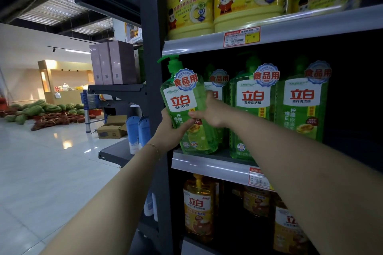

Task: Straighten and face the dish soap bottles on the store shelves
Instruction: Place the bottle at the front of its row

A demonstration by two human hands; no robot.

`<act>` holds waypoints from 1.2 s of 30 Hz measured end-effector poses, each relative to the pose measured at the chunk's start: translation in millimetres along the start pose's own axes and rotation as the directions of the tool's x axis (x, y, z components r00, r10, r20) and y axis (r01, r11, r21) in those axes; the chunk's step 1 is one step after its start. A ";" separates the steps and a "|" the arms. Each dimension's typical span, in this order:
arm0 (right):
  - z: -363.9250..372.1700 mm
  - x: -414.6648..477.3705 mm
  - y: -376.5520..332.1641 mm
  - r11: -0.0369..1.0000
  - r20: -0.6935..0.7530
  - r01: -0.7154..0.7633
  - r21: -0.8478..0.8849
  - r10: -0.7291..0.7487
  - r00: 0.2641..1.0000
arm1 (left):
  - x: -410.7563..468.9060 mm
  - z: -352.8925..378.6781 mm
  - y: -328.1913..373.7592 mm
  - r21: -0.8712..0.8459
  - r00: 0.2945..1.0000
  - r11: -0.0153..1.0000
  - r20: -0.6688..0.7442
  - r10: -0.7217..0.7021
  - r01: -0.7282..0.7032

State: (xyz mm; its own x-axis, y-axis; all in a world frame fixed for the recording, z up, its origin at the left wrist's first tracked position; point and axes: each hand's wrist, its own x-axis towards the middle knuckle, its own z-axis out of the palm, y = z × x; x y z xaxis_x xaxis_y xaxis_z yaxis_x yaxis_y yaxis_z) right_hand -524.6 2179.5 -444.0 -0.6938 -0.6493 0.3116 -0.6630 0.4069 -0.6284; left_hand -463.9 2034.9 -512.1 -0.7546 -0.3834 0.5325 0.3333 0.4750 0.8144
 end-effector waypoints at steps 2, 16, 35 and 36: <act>-0.9 -4.7 3.4 1.000 -0.007 -0.002 0.022 0.002 1.000 | -0.9 2.0 2.8 0.017 1.000 1.000 0.014 0.003 -0.003; 9.0 -38.0 20.9 0.986 -0.124 -0.019 0.165 0.040 0.992 | -7.6 5.0 17.2 0.144 0.988 0.984 0.123 0.092 -0.109; 8.9 -62.5 39.3 0.960 -0.291 0.046 0.275 0.038 0.956 | 5.5 7.9 38.3 0.225 0.929 0.934 0.312 0.201 -0.278; 7.5 -63.5 40.9 0.960 -0.298 0.047 0.274 0.038 0.954 | 7.8 8.7 39.3 0.226 0.921 0.930 0.331 0.205 -0.288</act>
State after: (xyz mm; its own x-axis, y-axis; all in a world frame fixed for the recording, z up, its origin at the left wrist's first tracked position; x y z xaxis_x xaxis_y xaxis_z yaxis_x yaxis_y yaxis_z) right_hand -505.5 2232.6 -494.9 -0.7708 -0.4121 0.4859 -0.5926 0.1837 -0.7843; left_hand -461.7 2057.5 -478.0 -0.8139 0.0065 0.5810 0.3998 0.7319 0.5518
